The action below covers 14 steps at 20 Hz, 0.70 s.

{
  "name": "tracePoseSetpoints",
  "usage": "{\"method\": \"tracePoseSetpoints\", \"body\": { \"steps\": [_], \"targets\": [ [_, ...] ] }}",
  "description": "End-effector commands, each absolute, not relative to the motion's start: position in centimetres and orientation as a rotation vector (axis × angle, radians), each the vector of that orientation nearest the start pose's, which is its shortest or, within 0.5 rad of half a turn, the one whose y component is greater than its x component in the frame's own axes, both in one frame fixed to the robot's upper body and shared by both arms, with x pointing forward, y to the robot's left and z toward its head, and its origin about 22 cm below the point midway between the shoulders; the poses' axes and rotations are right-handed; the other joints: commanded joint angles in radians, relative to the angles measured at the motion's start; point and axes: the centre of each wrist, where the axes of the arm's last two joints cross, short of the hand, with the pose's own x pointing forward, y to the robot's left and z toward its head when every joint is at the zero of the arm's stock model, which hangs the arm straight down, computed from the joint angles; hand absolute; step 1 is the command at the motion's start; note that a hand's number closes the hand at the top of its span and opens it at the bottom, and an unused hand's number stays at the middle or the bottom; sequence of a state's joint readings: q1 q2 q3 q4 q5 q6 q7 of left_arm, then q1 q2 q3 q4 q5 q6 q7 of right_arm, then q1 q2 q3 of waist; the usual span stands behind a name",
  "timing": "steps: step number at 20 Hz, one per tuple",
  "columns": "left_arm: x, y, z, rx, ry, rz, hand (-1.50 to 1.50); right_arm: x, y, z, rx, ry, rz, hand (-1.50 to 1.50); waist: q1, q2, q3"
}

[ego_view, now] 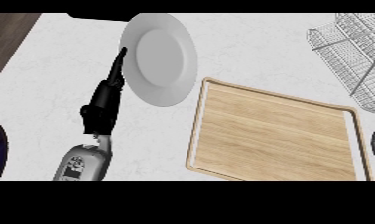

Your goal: Pick the croissant from the tray and place it in the tiered basket

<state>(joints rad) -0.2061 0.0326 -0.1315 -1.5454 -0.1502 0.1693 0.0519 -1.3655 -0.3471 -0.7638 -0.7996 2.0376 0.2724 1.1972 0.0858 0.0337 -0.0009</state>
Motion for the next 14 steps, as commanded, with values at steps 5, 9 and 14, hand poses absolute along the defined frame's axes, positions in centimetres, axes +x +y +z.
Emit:
{"method": "tracePoseSetpoints", "body": {
  "steps": [5,9,14],
  "targets": [
    [28.6,18.0,4.3,0.131,-1.694,-0.158,0.00,45.1,-32.4,30.8,-1.717,-0.007,-0.232,1.50,-0.018,-0.001,0.001],
    [28.0,18.4,3.4,0.145,-1.687,-0.155,0.00,44.9,-33.5,31.1,-1.648,-0.018,-0.276,1.50,-0.022,-0.006,0.001],
    [28.2,18.0,5.1,0.147,-1.712,-0.136,0.00,44.2,-34.4,29.0,-1.563,-0.168,-0.536,-1.50,-0.025,-0.013,0.003]
  ]
}}
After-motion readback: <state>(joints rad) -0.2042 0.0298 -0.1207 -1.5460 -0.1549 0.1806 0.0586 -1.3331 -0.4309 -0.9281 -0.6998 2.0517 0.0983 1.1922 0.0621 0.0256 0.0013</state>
